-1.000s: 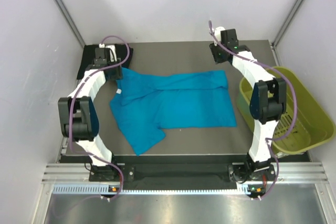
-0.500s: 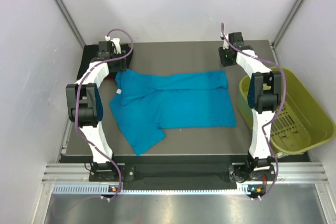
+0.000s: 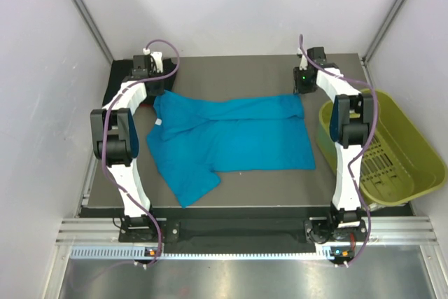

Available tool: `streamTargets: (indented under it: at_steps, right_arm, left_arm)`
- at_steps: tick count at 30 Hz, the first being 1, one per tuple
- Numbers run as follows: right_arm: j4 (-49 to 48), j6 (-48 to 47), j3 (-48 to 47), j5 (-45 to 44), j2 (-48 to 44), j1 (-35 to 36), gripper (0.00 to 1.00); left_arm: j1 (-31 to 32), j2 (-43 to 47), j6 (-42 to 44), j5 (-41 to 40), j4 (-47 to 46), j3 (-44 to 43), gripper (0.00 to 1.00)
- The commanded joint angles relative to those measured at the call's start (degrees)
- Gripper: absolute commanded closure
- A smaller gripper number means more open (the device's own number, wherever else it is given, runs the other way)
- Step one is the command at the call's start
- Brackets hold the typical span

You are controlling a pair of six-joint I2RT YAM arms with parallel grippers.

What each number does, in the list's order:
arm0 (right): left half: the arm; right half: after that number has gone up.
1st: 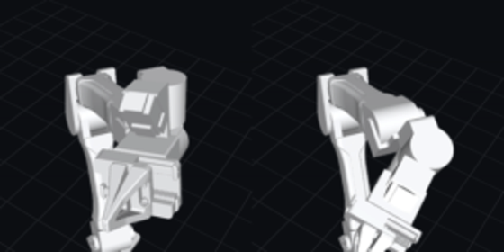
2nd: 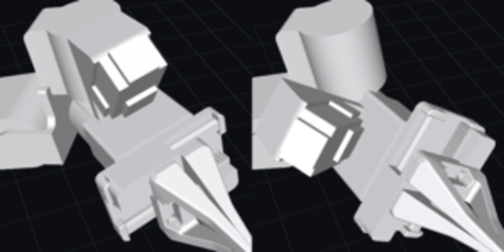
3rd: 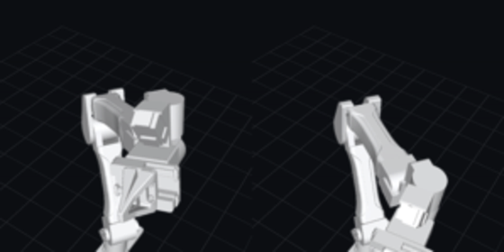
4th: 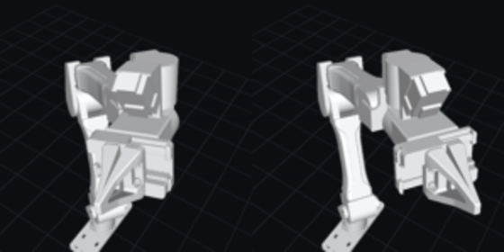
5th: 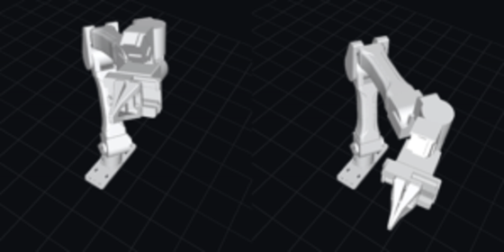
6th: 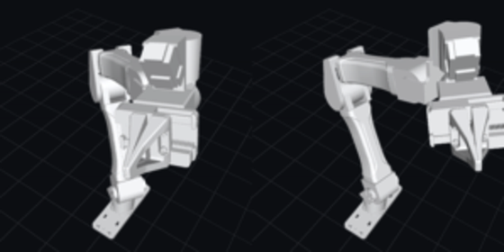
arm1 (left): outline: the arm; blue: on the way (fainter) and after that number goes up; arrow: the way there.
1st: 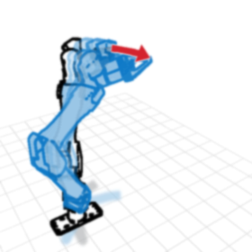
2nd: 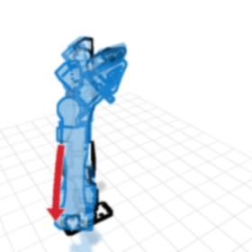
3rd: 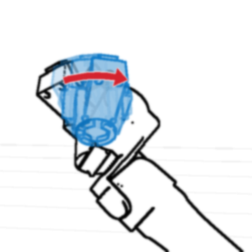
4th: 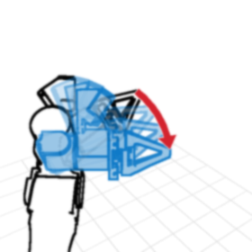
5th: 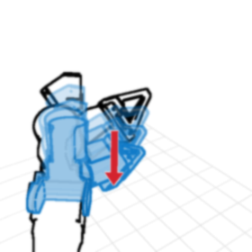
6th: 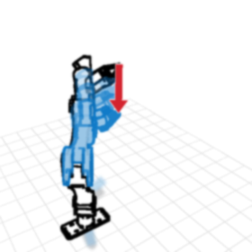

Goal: Fold and stack the t-shirts
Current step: Fold the tshirt

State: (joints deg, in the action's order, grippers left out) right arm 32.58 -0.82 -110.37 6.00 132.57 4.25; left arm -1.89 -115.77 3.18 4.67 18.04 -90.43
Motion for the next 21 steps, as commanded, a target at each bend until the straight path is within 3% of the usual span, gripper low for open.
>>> streamTargets:
  at_steps: [1, 3, 9, 11, 13, 21]
  right_arm:
    - [0.64, 2.4, -2.66, 1.47, 1.02, -0.56, 0.63]
    - [0.56, 2.75, -2.84, 1.73, 1.63, -0.56, 0.64]
    - [0.56, 3.54, -2.75, 2.7, 2.34, -0.74, 0.7]
    - [0.38, 3.72, -2.84, 2.35, 2.51, -0.91, 0.9]
    - [0.21, 4.07, -2.84, 1.04, 2.51, -1.09, 1.0]
    - [-4.36, 6.0, 0.59, -1.87, -0.82, -2.23, 1.0]
  left_arm:
    - [-0.22, 0.8, 1.04, -0.71, -2.05, -2.38, 0.9]
    - [-0.31, 1.07, 1.13, -1.15, -2.05, -2.38, 0.99]
    - [-0.31, 1.6, 0.95, -2.64, -1.87, -1.94, 1.0]
    - [-0.31, 1.68, 0.78, -3.69, -1.78, -1.77, 1.0]
    - [-0.31, 1.86, 0.51, -4.14, -1.87, -1.59, 1.0]
    - [-0.66, 4.32, -2.21, -11.34, -5.38, 1.57, 1.0]
